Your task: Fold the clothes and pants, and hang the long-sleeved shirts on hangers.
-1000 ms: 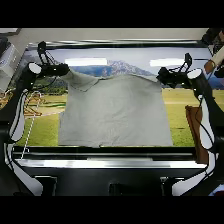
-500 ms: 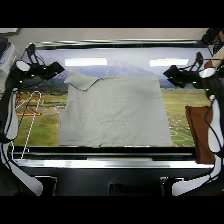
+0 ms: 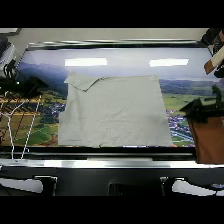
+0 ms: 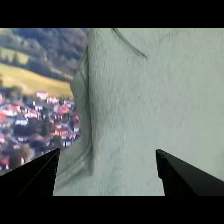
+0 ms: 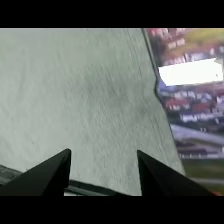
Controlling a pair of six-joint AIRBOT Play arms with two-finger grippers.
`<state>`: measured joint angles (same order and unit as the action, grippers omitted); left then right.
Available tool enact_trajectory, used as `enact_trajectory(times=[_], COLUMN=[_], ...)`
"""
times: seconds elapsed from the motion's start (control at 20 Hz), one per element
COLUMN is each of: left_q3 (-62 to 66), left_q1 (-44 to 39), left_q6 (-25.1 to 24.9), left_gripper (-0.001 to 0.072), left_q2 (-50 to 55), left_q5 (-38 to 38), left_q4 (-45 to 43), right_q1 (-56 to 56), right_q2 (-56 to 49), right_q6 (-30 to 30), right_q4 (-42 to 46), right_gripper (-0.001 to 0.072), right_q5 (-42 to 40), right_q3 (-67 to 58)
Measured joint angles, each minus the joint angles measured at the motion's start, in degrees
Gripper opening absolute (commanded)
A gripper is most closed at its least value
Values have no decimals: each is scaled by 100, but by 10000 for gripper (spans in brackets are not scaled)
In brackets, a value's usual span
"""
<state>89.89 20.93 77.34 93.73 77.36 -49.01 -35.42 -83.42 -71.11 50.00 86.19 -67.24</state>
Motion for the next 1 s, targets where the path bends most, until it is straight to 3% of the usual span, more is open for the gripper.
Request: enact_trajectory(times=[0.35,0.75,1.0], left_q3=[-2415,-2914,-2979], left_q1=[428,529,540], left_q6=[-407,-544,-608], left_gripper=[673,674,674], left_q2=[-1274,-1506,-1558], left_q5=[-96,-111,-83], left_q4=[199,212,50], right_q1=[-229,-249,-251], right_q2=[444,485,494], right_q6=[374,431,555], right_q4=[713,1222,931], right_gripper=[485,485,484], right_q5=[-229,-616,-957], right_q3=[1803,2129,2581])
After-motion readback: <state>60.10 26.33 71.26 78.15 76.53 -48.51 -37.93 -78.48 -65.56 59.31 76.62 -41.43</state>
